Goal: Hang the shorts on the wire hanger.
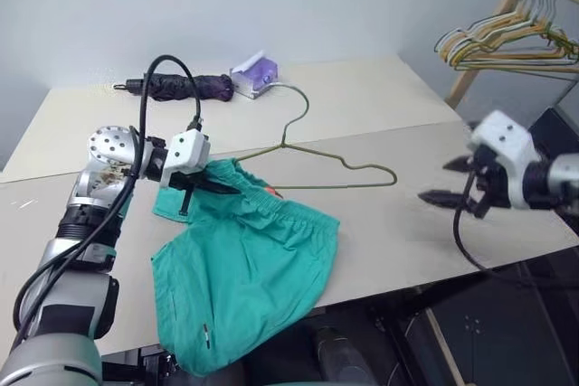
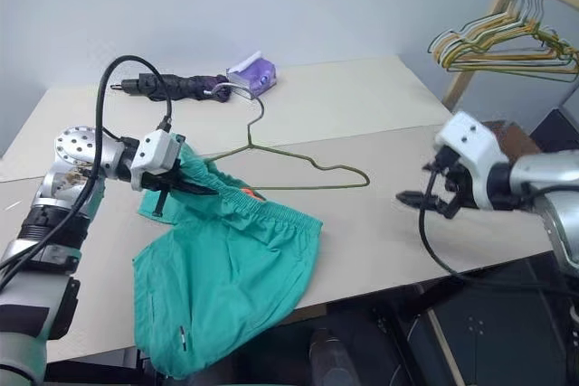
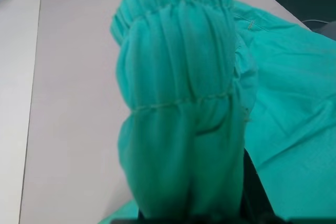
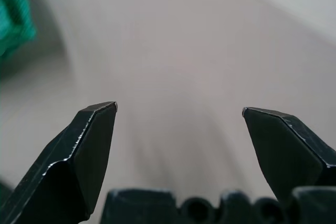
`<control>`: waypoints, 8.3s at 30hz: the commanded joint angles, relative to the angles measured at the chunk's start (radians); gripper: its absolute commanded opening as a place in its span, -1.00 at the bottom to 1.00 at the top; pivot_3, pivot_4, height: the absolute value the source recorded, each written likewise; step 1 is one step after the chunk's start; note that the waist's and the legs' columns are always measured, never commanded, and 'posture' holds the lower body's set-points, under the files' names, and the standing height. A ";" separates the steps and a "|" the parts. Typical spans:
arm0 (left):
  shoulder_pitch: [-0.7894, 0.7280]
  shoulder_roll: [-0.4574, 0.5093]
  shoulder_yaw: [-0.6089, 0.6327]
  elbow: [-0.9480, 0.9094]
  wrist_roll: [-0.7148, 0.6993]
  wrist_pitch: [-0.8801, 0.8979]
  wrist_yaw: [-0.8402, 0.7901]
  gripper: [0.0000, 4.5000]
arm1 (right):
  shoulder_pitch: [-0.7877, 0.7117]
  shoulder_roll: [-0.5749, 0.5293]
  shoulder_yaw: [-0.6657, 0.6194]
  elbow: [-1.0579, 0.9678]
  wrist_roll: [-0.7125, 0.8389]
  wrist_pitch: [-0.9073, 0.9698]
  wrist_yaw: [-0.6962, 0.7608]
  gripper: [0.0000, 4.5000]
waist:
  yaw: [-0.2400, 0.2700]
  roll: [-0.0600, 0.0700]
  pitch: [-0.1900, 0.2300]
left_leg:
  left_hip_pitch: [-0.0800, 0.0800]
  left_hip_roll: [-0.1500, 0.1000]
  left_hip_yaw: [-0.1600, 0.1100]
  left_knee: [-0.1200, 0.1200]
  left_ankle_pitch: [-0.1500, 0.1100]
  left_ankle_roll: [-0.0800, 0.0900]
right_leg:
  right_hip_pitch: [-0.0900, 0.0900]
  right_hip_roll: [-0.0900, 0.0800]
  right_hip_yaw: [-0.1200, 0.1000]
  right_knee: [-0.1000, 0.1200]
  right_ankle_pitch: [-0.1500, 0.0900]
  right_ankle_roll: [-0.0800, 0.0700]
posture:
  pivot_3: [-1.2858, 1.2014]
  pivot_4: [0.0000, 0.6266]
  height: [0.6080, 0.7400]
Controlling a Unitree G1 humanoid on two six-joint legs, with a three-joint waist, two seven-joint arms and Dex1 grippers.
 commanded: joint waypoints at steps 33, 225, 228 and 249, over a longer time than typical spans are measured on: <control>-0.001 0.001 0.071 -0.048 -0.001 0.042 0.072 -1.00 | -0.024 0.661 0.018 -0.005 0.302 0.194 -0.388 -0.99 | 0.009 0.000 0.000 | -0.001 0.000 -0.003 0.008 0.000 0.000 | 0.000 0.002 -0.001 0.008 0.001 0.000 | -0.04 -0.86 1.00; -0.045 -0.359 0.264 -0.706 -0.465 0.710 0.815 0.99 | -0.804 0.230 -0.815 0.821 -0.349 0.346 -1.217 -1.00 | -0.166 0.020 -0.020 | 0.022 -0.004 -0.002 -0.006 0.000 0.001 | 0.027 -0.002 0.002 -0.011 0.000 0.002 | -0.14 -1.00 1.00; -0.035 -0.349 0.263 -0.721 -0.464 0.710 0.814 0.99 | -0.808 0.225 -0.827 0.858 -0.337 0.327 -1.238 -1.00 | -0.166 0.020 -0.020 | 0.022 -0.004 -0.002 -0.007 0.000 0.000 | 0.027 -0.002 0.002 -0.011 0.000 0.002 | -0.14 -1.00 1.00; -0.037 -0.330 0.252 -0.718 -0.446 0.705 0.812 1.00 | -0.587 0.411 -0.635 0.346 -0.371 0.292 -1.246 0.99 | -0.163 0.020 -0.020 | 0.023 -0.004 -0.003 -0.008 0.000 0.000 | 0.029 -0.001 0.002 -0.013 0.000 0.002 | -0.15 -0.94 1.00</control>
